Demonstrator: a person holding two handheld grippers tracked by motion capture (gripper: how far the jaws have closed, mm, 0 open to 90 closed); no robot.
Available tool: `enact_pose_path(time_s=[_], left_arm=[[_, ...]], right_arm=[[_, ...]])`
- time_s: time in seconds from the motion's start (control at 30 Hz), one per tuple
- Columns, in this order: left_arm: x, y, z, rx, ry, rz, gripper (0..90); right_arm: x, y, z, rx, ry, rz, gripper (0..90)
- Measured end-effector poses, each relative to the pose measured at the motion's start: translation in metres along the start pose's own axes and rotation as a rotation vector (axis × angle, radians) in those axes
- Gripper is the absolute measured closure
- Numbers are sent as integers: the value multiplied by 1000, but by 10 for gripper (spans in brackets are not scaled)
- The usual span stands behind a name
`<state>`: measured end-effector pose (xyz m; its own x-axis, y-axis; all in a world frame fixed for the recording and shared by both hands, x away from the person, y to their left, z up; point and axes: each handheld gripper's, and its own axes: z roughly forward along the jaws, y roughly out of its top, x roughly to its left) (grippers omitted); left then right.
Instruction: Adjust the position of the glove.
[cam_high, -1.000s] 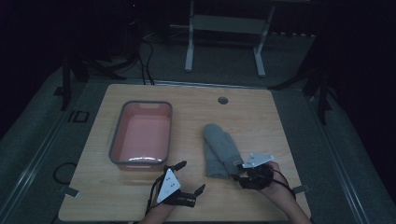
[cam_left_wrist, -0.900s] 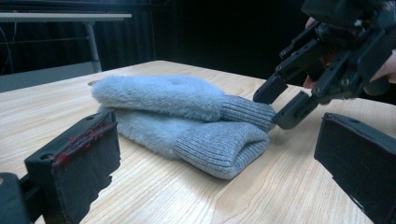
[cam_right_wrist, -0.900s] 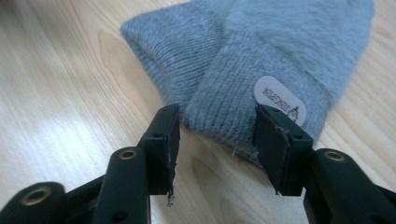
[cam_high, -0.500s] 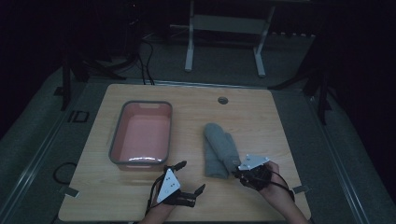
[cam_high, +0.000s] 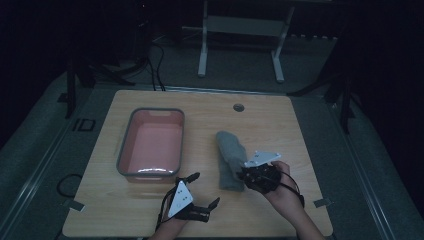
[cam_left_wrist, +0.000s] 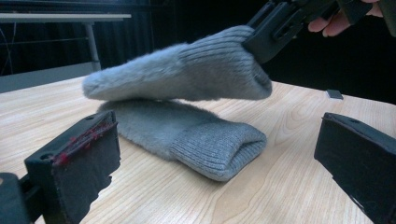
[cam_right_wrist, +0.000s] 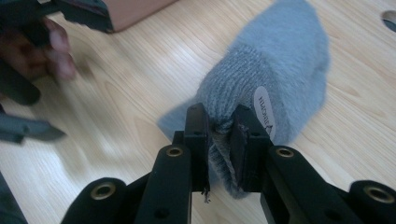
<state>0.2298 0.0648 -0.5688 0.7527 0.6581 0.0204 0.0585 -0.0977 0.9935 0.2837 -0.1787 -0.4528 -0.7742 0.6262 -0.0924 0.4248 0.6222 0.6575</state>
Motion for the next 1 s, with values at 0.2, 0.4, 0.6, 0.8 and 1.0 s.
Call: enact_pose_path(time_s=[0.2,0.4,0.6,0.8,1.0], left_arm=[[0,0,0,-2,-2,-1,4],[0,0,0,0,-1,1,4],[0,0,0,-1,-1,1,4],[0,0,0,-2,1,-5,4],[0,0,1,7,10,-6,4]], right_arm=[[18,3,27,51,20,-6,750],[28,1,43,60,44,-8,708],[38,-2,48,64,80,-29,626],[30,3,22,-21,84,-16,595],[-9,-5,1,-92,8,103,562]])
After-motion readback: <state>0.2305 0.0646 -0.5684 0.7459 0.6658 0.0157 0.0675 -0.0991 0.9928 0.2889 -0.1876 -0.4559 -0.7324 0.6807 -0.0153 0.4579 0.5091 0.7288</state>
